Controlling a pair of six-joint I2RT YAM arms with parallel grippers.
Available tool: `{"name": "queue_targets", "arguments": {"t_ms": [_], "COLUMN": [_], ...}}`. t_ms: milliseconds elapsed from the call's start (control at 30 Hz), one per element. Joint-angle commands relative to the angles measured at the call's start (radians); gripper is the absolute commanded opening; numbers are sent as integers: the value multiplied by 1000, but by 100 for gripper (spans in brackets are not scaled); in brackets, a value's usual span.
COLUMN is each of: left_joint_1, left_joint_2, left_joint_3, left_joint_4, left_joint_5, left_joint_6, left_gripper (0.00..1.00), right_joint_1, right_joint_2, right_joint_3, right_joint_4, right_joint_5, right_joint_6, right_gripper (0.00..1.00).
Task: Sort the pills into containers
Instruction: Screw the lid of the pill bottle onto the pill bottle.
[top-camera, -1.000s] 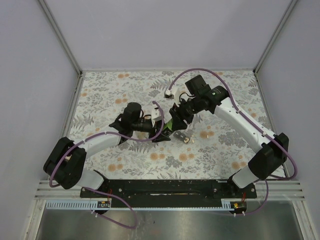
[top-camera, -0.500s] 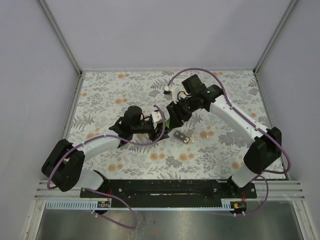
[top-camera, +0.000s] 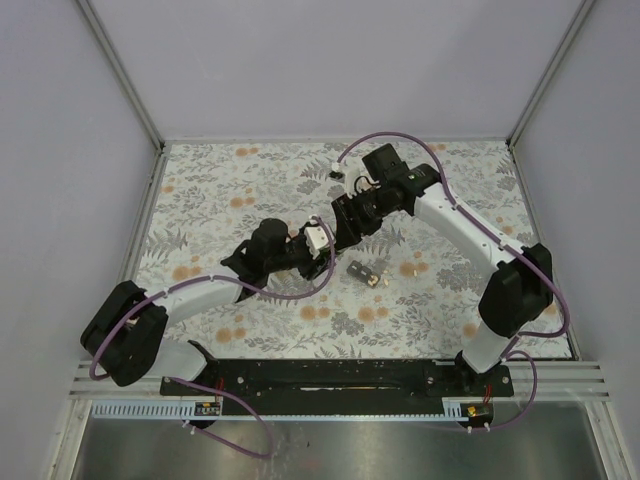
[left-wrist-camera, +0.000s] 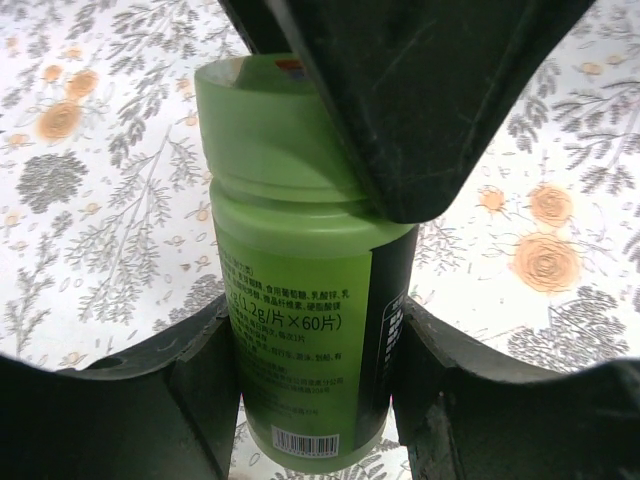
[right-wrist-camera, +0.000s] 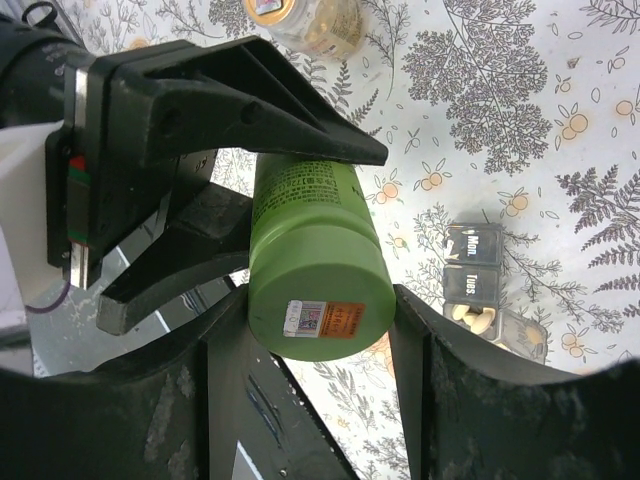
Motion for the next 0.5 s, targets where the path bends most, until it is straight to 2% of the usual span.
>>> {"name": "queue_targets", "arguments": {"t_ms": [0,233,467], "left_joint_1": [-35,-56,-114], "left_joint_2": [-41,-52,-33], "left_joint_3": [17,-2,-8], "left_joint_4": [257,306,336], "left_joint_5": [-191,-291,-403], "left_joint_6": [43,68,148], "left_gripper": [0,0,0], "right_joint_1": [12,-17,-17], "right_joint_2": [30,72,116], "right_joint_3": [26,23,35], "right_joint_4": [-20,3,5], "right_joint_5": [-121,-219,-272], "right_joint_6": [87,156,188], "right_gripper": [41,42,49]}}
